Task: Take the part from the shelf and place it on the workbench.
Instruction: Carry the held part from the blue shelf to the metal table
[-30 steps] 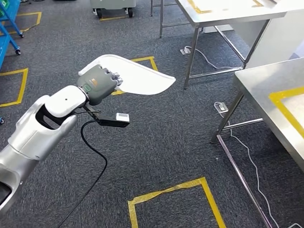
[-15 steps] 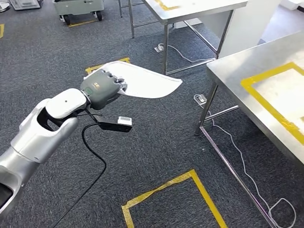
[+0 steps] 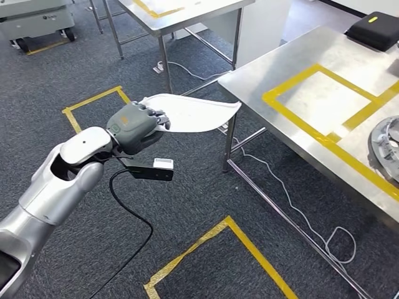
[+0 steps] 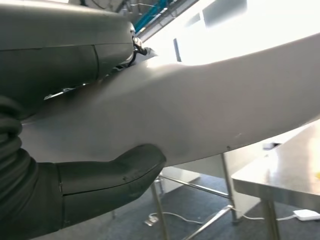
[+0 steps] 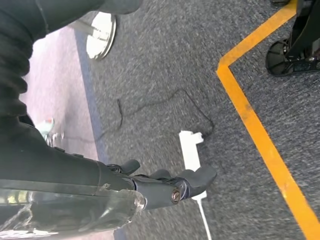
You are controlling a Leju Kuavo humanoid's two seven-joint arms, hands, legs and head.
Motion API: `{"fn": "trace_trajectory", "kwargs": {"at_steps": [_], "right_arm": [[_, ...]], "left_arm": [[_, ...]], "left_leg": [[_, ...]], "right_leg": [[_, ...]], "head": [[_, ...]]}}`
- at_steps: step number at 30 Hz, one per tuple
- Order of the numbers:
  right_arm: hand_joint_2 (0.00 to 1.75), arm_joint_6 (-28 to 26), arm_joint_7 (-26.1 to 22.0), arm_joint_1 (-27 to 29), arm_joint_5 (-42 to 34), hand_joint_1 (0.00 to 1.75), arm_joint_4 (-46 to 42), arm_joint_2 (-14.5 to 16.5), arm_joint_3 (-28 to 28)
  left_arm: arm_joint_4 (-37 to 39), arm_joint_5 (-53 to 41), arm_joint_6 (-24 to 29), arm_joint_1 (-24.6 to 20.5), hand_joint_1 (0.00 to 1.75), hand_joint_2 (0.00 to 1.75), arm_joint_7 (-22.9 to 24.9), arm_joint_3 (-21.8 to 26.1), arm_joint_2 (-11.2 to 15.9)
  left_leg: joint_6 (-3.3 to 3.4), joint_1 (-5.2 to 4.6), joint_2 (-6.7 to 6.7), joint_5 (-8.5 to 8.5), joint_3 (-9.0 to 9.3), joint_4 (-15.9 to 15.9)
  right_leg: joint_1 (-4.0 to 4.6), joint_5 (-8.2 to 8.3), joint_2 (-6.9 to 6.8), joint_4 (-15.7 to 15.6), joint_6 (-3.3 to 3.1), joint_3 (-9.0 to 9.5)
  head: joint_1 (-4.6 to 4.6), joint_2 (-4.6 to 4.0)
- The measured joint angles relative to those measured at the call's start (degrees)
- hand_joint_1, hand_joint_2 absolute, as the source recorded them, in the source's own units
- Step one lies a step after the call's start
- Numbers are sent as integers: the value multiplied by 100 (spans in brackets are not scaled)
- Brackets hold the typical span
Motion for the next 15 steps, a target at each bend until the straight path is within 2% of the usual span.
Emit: {"fn": "trace_trajectory", "kwargs": {"at_steps": [1,2,3,4,6,7,8,9,10,11,12,14,15], "right_arm": [[175,0,-2,9,3,0,0,0,0],[175,0,-3,28,7,0,0,-1,0],[175,1,-3,48,9,0,0,-1,0],[175,2,-3,56,12,0,0,-2,0],[175,4,-2,41,18,0,0,1,0],[175,7,0,26,22,0,0,3,0],[175,9,3,17,29,0,0,5,0],[175,10,9,16,38,0,0,7,0],[175,11,16,20,51,0,0,7,0],[175,12,22,26,65,0,0,7,0],[175,12,26,28,76,0,0,8,0],[175,14,26,21,88,0,2,12,1],[175,15,25,16,90,0,2,15,2]], "left_arm": [[0,-15,-16,-4,175,175,6,4,-20],[1,-36,-34,-13,175,175,10,7,-38],[-1,-56,-50,-27,175,175,13,6,-58],[-3,-72,-66,-42,175,175,13,5,-69],[-7,-93,-96,-51,175,175,7,4,-68],[-8,-103,-105,-45,175,175,4,4,-62],[-8,-119,-116,-37,175,175,3,0,-56],[-8,-148,-124,-31,175,175,5,-9,-50],[-8,-190,-130,-29,175,175,8,-20,-44],[-8,-235,-134,-33,175,175,11,-29,-38],[-8,-276,-135,-43,175,175,15,-37,-30],[-8,-318,-135,-83,175,175,17,-42,-11],[-8,-323,-135,-105,175,175,18,-47,-5]], "left_leg": [[27,-7,51,-9,16,-35],[65,-14,126,5,26,-51],[107,-15,203,16,40,-69],[144,-12,280,29,54,-87],[194,-31,444,26,74,-101],[208,-44,533,18,78,-101],[212,-53,623,10,83,-100],[210,-56,707,0,88,-99],[199,-56,789,-13,100,-98],[180,-54,866,-31,120,-97],[151,-61,936,-52,144,-94],[82,-95,1053,-100,187,-83],[49,-111,1104,-111,208,-89]], "right_leg": [[-14,15,77,-17,46,-22],[-28,29,99,-34,82,-42],[-21,8,-2,-5,112,-71],[-8,-67,-185,122,131,-140],[8,-384,-631,723,163,-420],[-5,-554,-741,1100,181,-601],[-17,-659,-792,1390,198,-740],[-28,-673,-814,1510,211,-792],[-35,-584,-838,1404,222,-723],[-39,-428,-889,1100,230,-545],[-34,-286,-1015,705,238,-325],[-22,-118,-1190,136,196,10],[-7,-118,-1212,47,157,59]], "head": [[1,0],[-3,0],[10,0],[28,0],[60,0],[62,0],[59,0],[61,0],[61,0],[61,0],[64,0],[50,0],[40,0]]}}
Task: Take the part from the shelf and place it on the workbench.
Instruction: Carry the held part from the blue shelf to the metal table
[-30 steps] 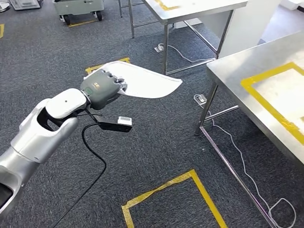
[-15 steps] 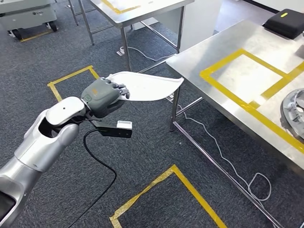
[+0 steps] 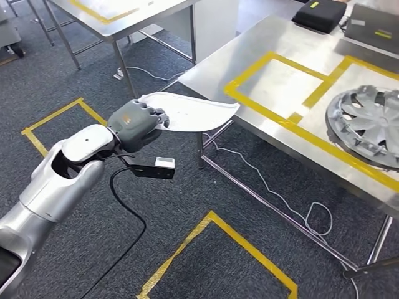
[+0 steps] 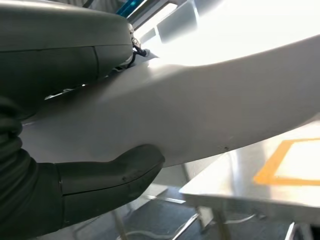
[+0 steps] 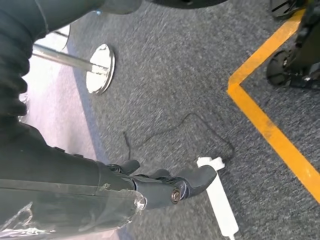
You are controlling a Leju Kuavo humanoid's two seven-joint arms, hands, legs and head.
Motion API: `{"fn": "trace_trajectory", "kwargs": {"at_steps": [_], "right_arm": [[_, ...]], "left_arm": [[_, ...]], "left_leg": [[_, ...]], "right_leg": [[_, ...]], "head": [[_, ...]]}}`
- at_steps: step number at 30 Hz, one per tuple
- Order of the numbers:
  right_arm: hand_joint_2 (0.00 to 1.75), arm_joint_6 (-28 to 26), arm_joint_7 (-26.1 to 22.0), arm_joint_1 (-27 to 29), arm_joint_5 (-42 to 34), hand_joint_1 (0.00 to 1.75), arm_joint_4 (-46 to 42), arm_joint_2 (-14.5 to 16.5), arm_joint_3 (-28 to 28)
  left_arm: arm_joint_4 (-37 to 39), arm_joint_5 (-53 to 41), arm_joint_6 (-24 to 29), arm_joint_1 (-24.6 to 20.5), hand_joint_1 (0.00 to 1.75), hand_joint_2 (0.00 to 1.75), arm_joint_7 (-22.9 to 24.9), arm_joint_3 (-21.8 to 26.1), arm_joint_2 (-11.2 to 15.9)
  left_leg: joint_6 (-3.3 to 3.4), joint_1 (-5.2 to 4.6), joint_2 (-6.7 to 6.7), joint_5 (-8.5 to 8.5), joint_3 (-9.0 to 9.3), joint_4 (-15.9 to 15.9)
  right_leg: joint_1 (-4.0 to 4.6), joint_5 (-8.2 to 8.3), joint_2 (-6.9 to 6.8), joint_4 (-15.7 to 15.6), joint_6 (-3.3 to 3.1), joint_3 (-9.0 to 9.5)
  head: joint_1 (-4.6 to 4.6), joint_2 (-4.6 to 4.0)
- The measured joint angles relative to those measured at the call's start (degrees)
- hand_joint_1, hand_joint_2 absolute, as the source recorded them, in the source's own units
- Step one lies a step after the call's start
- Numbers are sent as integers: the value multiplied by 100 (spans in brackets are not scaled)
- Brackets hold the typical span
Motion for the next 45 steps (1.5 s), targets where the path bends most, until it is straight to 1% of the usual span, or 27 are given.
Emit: {"fn": "trace_trajectory", "kwargs": {"at_steps": [2,4,7,9,11,13,15,16,17,18,19,20,22,24,25,26,28,30,33,35,37,38,39,40,41,43,45], "right_arm": [[175,1,0,-4,3,0,-1,1,1],[175,0,1,-1,5,0,-2,-2,1],[175,-2,1,-18,6,0,-2,-9,1],[175,-3,1,-21,5,0,-2,-10,1],[175,-2,2,-10,5,0,-2,-10,1],[175,2,1,-9,2,0,-2,-8,1],[175,14,-23,-11,18,0,-2,-5,2],[175,32,-60,-2,58,0,-2,-3,9],[175,40,-98,16,117,0,-2,7,24],[175,21,-131,45,185,0,-1,37,45],[175,-33,-138,74,244,0,-2,89,71],[175,-111,-125,97,284,0,-2,159,97],[175,-243,-88,128,329,0,-4,291,138],[175,-284,-75,146,356,0,-6,366,158],[175,-282,-73,159,370,0,-8,390,162],[175,-271,-78,167,380,0,-9,397,166],[175,-251,-87,180,404,0,-9,405,177],[175,-236,-103,174,424,0,-10,412,191],[175,-202,-113,179,438,0,-11,416,202],[175,-190,-113,182,446,0,-11,422,204],[175,-191,-61,126,400,0,-11,435,202],[175,-187,28,56,312,0,-11,440,191],[175,-180,162,-53,190,0,-11,444,173],[175,-170,320,-197,60,0,-11,444,154],[175,-160,454,-354,-35,0,-11,445,137],[175,-151,596,-643,-115,0,-12,453,129],[175,-139,608,-811,-138,0,-15,460,131]], "left_arm": [[-2,-4,-1,-26,175,175,0,-21,-6],[-11,-5,1,-41,175,175,0,-38,-20],[-22,-5,-1,-45,175,175,5,-41,11],[-22,-7,-6,-18,175,175,9,-46,29],[-22,-7,-8,-8,175,175,9,-56,32],[-22,-6,-7,-15,175,175,9,-62,36],[-27,-19,-6,-19,175,175,42,-64,49],[-29,-46,-2,-15,175,175,105,-66,54],[-32,-76,16,-2,175,175,189,-64,63],[-33,-104,57,22,175,175,270,-53,76],[-32,-120,133,64,175,175,322,-27,102],[-31,-127,234,122,175,175,327,13,141],[-16,-229,441,270,175,175,281,121,240],[4,-472,534,391,175,175,255,188,323],[10,-621,538,429,175,175,250,196,367],[13,-751,528,455,175,175,245,194,410],[13,-860,415,477,175,175,140,193,527],[12,-717,173,474,175,175,-146,187,705],[12,-400,-24,494,175,175,-462,170,953],[12,-298,61,536,175,175,-433,195,998],[22,-305,166,591,175,175,-339,215,966],[51,-317,177,586,175,175,-318,206,891],[99,-315,159,540,175,175,-305,174,761],[166,-293,124,455,175,175,-290,126,595],[235,-247,92,349,175,175,-251,71,421],[342,-107,58,147,175,175,-147,-45,112],[409,13,50,1,175,175,-97,-130,-72]], "left_leg": [[-67,6,97,-17,45,-29],[-131,37,-60,-133,24,88],[-149,53,-475,-592,-474,1059],[-128,47,-525,-676,-821,1575],[-85,43,-569,-359,-791,1329],[-31,60,-848,48,-464,575],[-14,72,-1104,179,-237,79],[-4,68,-1124,158,-206,9],[5,66,-1048,162,-195,-11],[33,68,-975,173,-177,-35],[66,77,-889,185,-153,-62],[93,86,-800,196,-129,-88],[128,68,-614,185,-99,-103],[133,53,-439,164,-87,-102],[126,52,-360,151,-78,-102],[112,53,-286,135,-60,-102],[60,35,-153,89,-3,-99],[-1,-2,-34,47,52,-97],[-87,3,103,7,117,-118],[-143,36,-98,-157,50,80],[-166,51,-406,-500,-282,749],[-166,51,-480,-655,-510,1157],[-162,52,-512,-722,-700,1460],[-153,54,-523,-669,-802,1570],[-147,61,-532,-505,-790,1455],[-160,103,-603,-56,-490,765],[-152,137,-713,100,-200,142]], "right_leg": [[13,3,144,-5,-91,7],[-5,10,282,-26,-166,28],[-22,16,502,-37,-239,46],[-11,15,674,-37,-250,48],[-6,18,844,-37,-246,56],[-12,27,1009,-29,-218,48],[-37,42,1164,-33,-155,12],[-51,53,1239,-50,-109,-6],[-70,68,1311,-79,-66,-27],[-67,71,1303,-84,-34,-40],[-50,25,1171,-19,-12,-78],[-29,-85,966,157,3,-163],[-12,-455,520,846,28,-472],[-23,-683,393,1437,57,-748],[-23,-645,378,1452,65,-742],[-22,-510,354,1229,66,-610],[-5,-187,152,448,38,-147],[8,-51,2,-23,-31,126],[8,-47,179,-74,-135,130],[-14,-36,305,-95,-200,149],[-30,-31,440,-105,-247,158],[-31,-27,510,-105,-259,155],[-32,-25,576,-105,-261,153],[-34,-20,635,-104,-257,152],[-39,-13,687,-103,-247,153],[-54,-2,804,-99,-198,153],[-54,-37,924,-97,-114,129]], "head": [[-18,0],[-29,0],[-63,0],[-67,0],[-65,0],[-63,0],[-62,0],[-60,0],[-61,0],[-56,0],[-31,0],[-7,0],[37,0],[35,0],[37,0],[38,0],[42,0],[29,0],[9,0],[-4,0],[-41,0],[-61,0],[-78,0],[-85,0],[-90,0],[-91,0],[-102,0]]}}
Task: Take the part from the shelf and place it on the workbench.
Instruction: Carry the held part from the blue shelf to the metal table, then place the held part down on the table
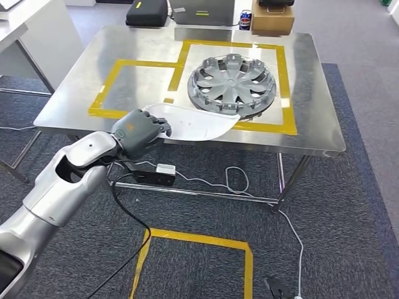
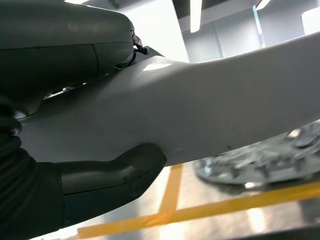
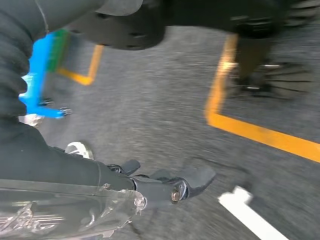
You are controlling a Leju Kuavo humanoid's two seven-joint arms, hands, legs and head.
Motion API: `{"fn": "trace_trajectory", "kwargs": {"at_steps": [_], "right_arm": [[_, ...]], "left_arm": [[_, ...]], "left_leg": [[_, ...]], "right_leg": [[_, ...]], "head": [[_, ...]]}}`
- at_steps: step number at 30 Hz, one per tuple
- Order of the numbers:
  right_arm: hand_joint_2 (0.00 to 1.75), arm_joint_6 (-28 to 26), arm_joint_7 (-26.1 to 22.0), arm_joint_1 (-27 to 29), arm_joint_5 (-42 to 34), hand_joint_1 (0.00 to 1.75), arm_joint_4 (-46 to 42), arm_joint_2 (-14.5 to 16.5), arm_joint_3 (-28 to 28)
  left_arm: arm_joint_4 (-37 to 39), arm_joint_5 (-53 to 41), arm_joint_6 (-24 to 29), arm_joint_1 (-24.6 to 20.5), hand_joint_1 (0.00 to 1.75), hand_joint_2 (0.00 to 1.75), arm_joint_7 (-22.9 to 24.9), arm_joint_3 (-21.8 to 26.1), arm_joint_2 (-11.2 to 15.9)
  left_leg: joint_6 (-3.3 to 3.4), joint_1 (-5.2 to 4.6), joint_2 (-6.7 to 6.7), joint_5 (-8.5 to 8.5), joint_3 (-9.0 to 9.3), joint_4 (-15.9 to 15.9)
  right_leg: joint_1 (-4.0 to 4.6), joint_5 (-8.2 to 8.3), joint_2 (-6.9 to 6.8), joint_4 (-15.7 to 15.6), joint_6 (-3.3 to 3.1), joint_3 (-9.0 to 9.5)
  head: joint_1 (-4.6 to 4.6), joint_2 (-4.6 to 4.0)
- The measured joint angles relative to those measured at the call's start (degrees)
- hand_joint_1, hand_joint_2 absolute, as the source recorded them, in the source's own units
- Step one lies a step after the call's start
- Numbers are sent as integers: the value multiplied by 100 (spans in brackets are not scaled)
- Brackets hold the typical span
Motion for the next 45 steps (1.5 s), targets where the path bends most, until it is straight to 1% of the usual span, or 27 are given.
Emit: {"fn": "trace_trajectory", "kwargs": {"at_steps": [3,5,7,9,10,12,14,16,18,19,20,21,22,23,24,26,28,30,32,36,38,40,41,42,43,44,45], "right_arm": [[175,20,-74,-17,-70,0,-11,-1,-5],[175,-19,-120,11,-132,0,-20,2,-9],[175,-63,-133,1,-177,0,-22,14,-8],[175,-86,-109,6,-212,0,-21,27,-7],[175,-93,-92,21,-230,0,-21,30,-7],[175,-101,-73,52,-264,0,-21,30,-8],[175,-99,-74,78,-284,0,-21,30,-8],[175,-95,-74,84,-290,0,-21,31,-8],[175,-91,-74,67,-290,0,-25,31,-7],[175,-92,-76,60,-290,0,-29,31,-6],[175,-94,-77,54,-290,0,-33,31,-6],[175,-96,-78,51,-290,0,-38,31,-6],[175,-97,-78,57,-290,0,-39,31,-6],[175,-97,-78,67,-290,0,-39,31,-7],[175,-97,-77,80,-290,0,-39,31,-7],[175,-96,-77,111,-291,0,-39,32,-8],[175,-96,-77,123,-292,0,-39,33,-8],[175,-96,-77,125,-293,0,-39,34,-8],[175,-96,-77,129,-296,0,-39,36,-8],[175,-88,-86,155,-378,0,-38,67,-8],[175,-85,-97,119,-398,0,-49,63,-7],[175,-80,-101,91,-418,0,-50,61,-3],[175,-75,-101,92,-435,0,-50,61,-2],[175,-68,-96,101,-458,0,-50,61,-2],[175,-61,-91,114,-480,0,-50,61,-3],[175,-57,-89,126,-497,0,-50,60,-3],[175,-55,-86,137,-510,0,-50,58,-4]], "left_arm": [[62,91,19,-99,175,175,89,-46,-192],[88,116,52,-140,175,175,185,-50,-306],[116,112,75,-179,175,175,262,-50,-382],[151,106,79,-196,175,175,291,-54,-450],[170,101,79,-197,175,175,293,-59,-484],[203,84,78,-206,175,175,293,-72,-543],[230,75,75,-220,175,175,292,-90,-585],[252,75,73,-244,175,175,292,-106,-612],[259,75,78,-300,175,175,292,-113,-643],[260,75,84,-324,175,175,292,-115,-659],[262,75,90,-345,175,175,292,-119,-669],[268,75,92,-350,175,175,292,-127,-674],[280,75,94,-336,175,175,292,-136,-673],[294,75,93,-318,175,175,292,-144,-673],[311,75,92,-301,175,175,292,-150,-672],[335,75,91,-283,175,175,292,-152,-671],[343,75,91,-283,175,175,292,-152,-669],[344,75,91,-284,175,175,292,-152,-669],[349,75,90,-284,175,175,292,-152,-669],[421,17,21,-337,175,175,229,-198,-660],[424,5,-10,-427,175,175,180,-207,-675],[436,18,-76,-480,175,175,155,-227,-680],[449,33,-119,-481,175,175,151,-244,-681],[466,53,-157,-477,175,175,149,-264,-683],[483,76,-181,-471,175,175,148,-285,-687],[500,93,-190,-469,175,175,152,-304,-693],[517,104,-192,-470,175,175,157,-321,-703]], "left_leg": [[139,-9,-29,-98,105,-217],[232,-18,-10,-98,197,-233],[293,-45,28,-134,302,-232],[315,-67,65,-222,406,-232],[311,-72,78,-281,473,-232],[285,-72,94,-426,644,-232],[237,-80,115,-608,824,-227],[169,-95,132,-751,972,-295],[96,-91,138,-707,1047,-285],[58,-83,140,-577,981,-96],[16,-79,140,-409,789,252],[-23,-75,141,-297,517,667],[-54,-72,141,-300,203,1061],[-72,-72,141,-470,-87,1336],[-72,-72,142,-764,-324,1464],[-44,-81,141,-1322,-634,1429],[-23,-89,141,-1520,-738,1341],[-17,-92,141,-1523,-747,1306],[-2,-101,141,-1496,-765,1198],[185,-183,121,681,-600,-460],[240,-157,126,615,-414,-467],[308,-152,134,558,-202,-459],[333,-153,138,494,-101,-459],[352,-152,135,411,-2,-463],[359,-151,125,320,101,-466],[359,-150,111,226,207,-468],[352,-152,97,126,323,-467]], "right_leg": [[-12,10,30,-21,127,7],[2,-30,-192,145,169,-57],[20,-215,-436,727,184,-387],[21,-430,-505,1382,190,-851],[20,-489,-513,1504,195,-999],[14,-407,-531,1151,197,-1005],[9,124,-618,411,182,-806],[30,548,-682,12,111,-662],[45,491,-647,-24,8,-568],[36,432,-620,-35,-33,-501],[24,354,-598,-45,-72,-415],[10,281,-576,-56,-103,-316],[0,199,-556,-66,-120,-217],[-8,107,-534,-72,-130,-114],[-14,13,-508,-75,-131,-5],[-24,-166,-451,-79,-127,217],[-28,-250,-423,-81,-124,329],[-29,-266,-419,-81,-123,349],[-31,-309,-411,-82,-120,405],[20,-773,-334,-160,36,983],[37,-657,-389,135,75,971],[55,-632,-465,824,83,600],[68,-755,-486,1163,82,354],[79,-1024,-493,1377,83,120],[86,-1398,-496,1456,87,-81],[89,-1773,-497,1415,89,-246],[89,-2009,-498,1270,90,-379]], "head": [[-20,0],[4,0],[29,0],[34,0],[36,0],[39,0],[49,0],[34,-1],[8,0],[6,0],[0,0],[-7,0],[-12,-1],[-21,0],[-24,0],[-35,0],[-37,0],[-37,0],[-36,0],[-88,-2],[-76,-1],[-56,0],[-48,0],[-45,0],[-41,0],[-37,0],[-35,0]]}}
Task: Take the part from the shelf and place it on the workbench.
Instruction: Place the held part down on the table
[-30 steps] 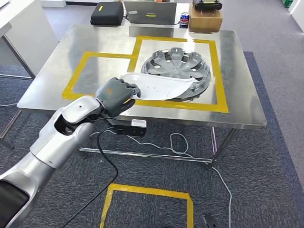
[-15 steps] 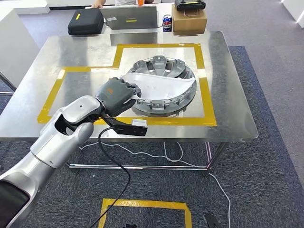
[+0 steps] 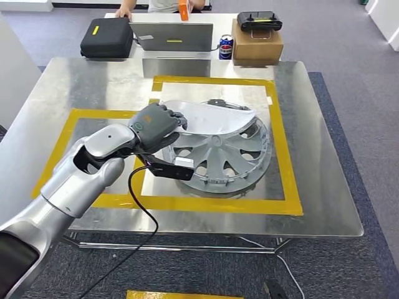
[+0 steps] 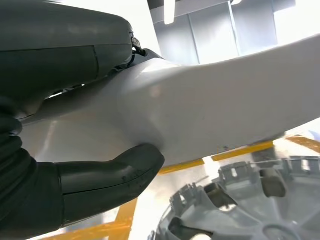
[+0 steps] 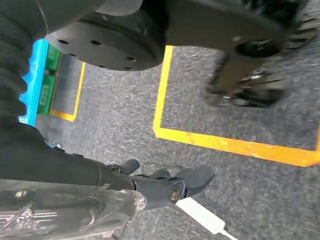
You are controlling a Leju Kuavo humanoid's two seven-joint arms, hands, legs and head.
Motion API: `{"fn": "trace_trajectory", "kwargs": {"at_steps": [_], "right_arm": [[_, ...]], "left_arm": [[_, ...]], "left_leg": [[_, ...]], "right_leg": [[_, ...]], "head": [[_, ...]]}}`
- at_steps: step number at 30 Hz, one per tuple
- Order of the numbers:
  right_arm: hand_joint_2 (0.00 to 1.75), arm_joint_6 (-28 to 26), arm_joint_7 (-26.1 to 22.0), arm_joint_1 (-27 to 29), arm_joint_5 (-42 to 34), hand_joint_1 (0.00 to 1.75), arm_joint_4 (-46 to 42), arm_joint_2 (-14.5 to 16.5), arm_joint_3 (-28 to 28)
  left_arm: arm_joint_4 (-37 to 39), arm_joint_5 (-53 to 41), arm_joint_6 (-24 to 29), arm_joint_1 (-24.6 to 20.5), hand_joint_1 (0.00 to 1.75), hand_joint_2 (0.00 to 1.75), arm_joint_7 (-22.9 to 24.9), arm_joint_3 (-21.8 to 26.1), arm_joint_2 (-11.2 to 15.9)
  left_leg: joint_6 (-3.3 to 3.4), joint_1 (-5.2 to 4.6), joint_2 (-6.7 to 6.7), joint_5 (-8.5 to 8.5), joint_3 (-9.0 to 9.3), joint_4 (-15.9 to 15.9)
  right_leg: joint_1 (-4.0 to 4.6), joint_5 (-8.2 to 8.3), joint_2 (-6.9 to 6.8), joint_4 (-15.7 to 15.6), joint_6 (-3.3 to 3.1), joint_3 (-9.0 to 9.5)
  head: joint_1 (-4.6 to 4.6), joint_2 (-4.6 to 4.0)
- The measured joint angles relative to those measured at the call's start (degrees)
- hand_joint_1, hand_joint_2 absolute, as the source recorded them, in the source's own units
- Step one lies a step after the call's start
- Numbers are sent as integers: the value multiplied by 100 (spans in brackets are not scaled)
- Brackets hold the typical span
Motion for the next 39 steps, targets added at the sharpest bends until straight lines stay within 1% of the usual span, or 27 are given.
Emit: {"fn": "trace_trajectory", "kwargs": {"at_steps": [1,2,3,4,5,6,8,9,10,12,13,14,15,16,17,18,19,20,21,24,25,29,33,36,39], "right_arm": [[175,0,-1,11,-7,0,0,-2,0],[175,2,-1,33,-15,0,2,-4,1],[175,4,-2,54,-27,0,3,-6,1],[175,9,-3,73,-42,0,5,-7,2],[175,15,-8,85,-59,0,6,-8,4],[175,19,-14,74,-74,0,5,-8,8],[175,24,-26,24,-97,0,1,-11,18],[175,24,-28,-5,-109,0,-1,-14,22],[175,24,-31,-27,-126,0,-4,-17,24],[175,22,-39,-43,-176,0,-8,-27,27],[175,20,-41,-41,-204,0,-9,-33,29],[175,17,-37,-33,-230,0,-9,-39,30],[175,15,-28,-23,-252,0,-9,-45,32],[175,14,-18,-14,-273,0,-9,-49,35],[175,14,-6,-7,-288,0,-9,-52,43],[175,14,2,-3,-302,0,-9,-54,54],[175,15,8,-1,-313,0,-9,-56,64],[175,14,16,5,-327,0,-10,-62,75],[175,15,21,13,-344,0,-11,-71,86],[175,17,28,47,-391,0,-15,-102,129],[175,18,28,50,-398,0,-17,-114,145],[175,25,42,26,-416,0,-33,-159,201],[175,29,79,45,-464,0,-41,-195,219],[175,42,91,55,-492,0,-42,-219,256],[175,57,119,51,-506,0,-42,-237,299]], "left_arm": [[18,5,-1,0,175,175,5,-15,-11],[46,7,-2,-2,175,175,10,-30,-19],[80,9,-3,-3,175,175,12,-46,-36],[112,6,-2,-4,175,175,13,-65,-51],[141,3,4,-10,175,175,14,-84,-64],[157,-13,19,-27,175,175,19,-98,-83],[186,-76,72,-87,175,175,62,-115,-99],[220,-125,107,-120,175,175,109,-120,-113],[277,-190,147,-138,175,175,179,-125,-125],[485,-379,236,-142,175,175,404,-131,-142],[640,-510,280,-137,175,175,562,-125,-139],[814,-648,318,-136,175,175,735,-109,-126],[1003,-788,356,-143,175,175,911,-79,-106],[1191,-912,390,-162,175,175,1066,-33,-82],[1379,-1017,423,-194,175,175,1200,24,-56],[1567,-1100,457,-241,175,175,1314,94,-37],[1751,-1164,489,-286,175,175,1404,168,-25],[1932,-1219,519,-321,175,175,1472,249,-20],[2103,-1267,552,-342,175,175,1519,332,-17],[2551,-1387,626,-352,175,175,1600,588,-5],[2662,-1415,632,-357,175,175,1642,661,0],[3082,-1488,676,-370,175,175,1855,942,73],[3414,-1563,921,-315,175,175,1863,1234,163],[3595,-1714,952,-317,175,175,2109,1405,209],[3752,-1849,762,-357,175,175,2420,1616,248]], "left_leg": [[-12,-3,-10,-104,119,3],[-28,-12,-16,-209,216,14],[-45,-26,-25,-320,286,58],[-65,-39,-33,-437,328,94],[-88,-48,-41,-529,356,139],[-109,-51,-49,-598,379,176],[-156,-43,-43,-660,384,259],[-185,-38,-37,-710,300,418],[-222,-28,-32,-812,137,697],[-297,0,-26,-1099,-344,1428],[-320,13,-24,-1186,-559,1690],[-329,21,-23,-1158,-694,1780],[-320,25,-21,-997,-733,1670],[-298,24,-21,-739,-683,1389],[-265,16,-14,-445,-583,1017],[-231,4,-6,-241,-477,639],[-204,-9,-1,-119,-395,375],[-182,-21,3,-58,-349,222],[-187,-26,-2,-52,-332,163],[-208,-24,-24,30,-322,151],[-196,-25,-33,34,-323,151],[-152,-27,-43,41,-321,152],[-134,-31,-42,47,-323,155],[-127,-30,-42,52,-325,155],[-126,-26,-42,53,-324,155]], "right_leg": [[-1,67,-2,-242,-3,-100],[-1,572,-8,-585,-6,-177],[-1,1309,-21,-953,-28,-222],[4,1997,-26,-1215,-56,-238],[8,2479,-32,-1373,-89,-244],[13,2630,-33,-1409,-131,-228],[3,2574,-22,-1368,-193,-183],[-4,2548,-17,-1369,-223,-155],[-10,2525,-11,-1370,-248,-125],[-9,2471,-4,-1371,-280,-80],[-8,2448,2,-1370,-285,-59],[-7,2428,13,-1369,-285,-38],[-7,2414,29,-1369,-284,-17],[-7,2403,46,-1369,-280,2],[-7,2398,61,-1369,-272,13],[-1,2395,71,-1362,-257,18],[4,2400,75,-1370,-231,16],[9,2405,76,-1383,-203,16],[19,2402,74,-1391,-195,17],[32,2419,61,-1427,-260,38],[32,2437,56,-1447,-265,49],[29,2474,50,-1516,-185,92],[21,2494,54,-1539,-121,97],[17,2496,52,-1540,-104,98],[18,2502,58,-1539,-98,96]], "head": [[3,0],[3,0],[6,1],[0,1],[-8,1],[-16,1],[-34,1],[-40,0],[-47,0],[-54,0],[-54,0],[-54,0],[-55,0],[-55,0],[-55,0],[-54,0],[-50,0],[-50,0],[-46,0],[-44,0],[-43,0],[-43,0],[-45,0],[-45,0],[-46,0]]}}
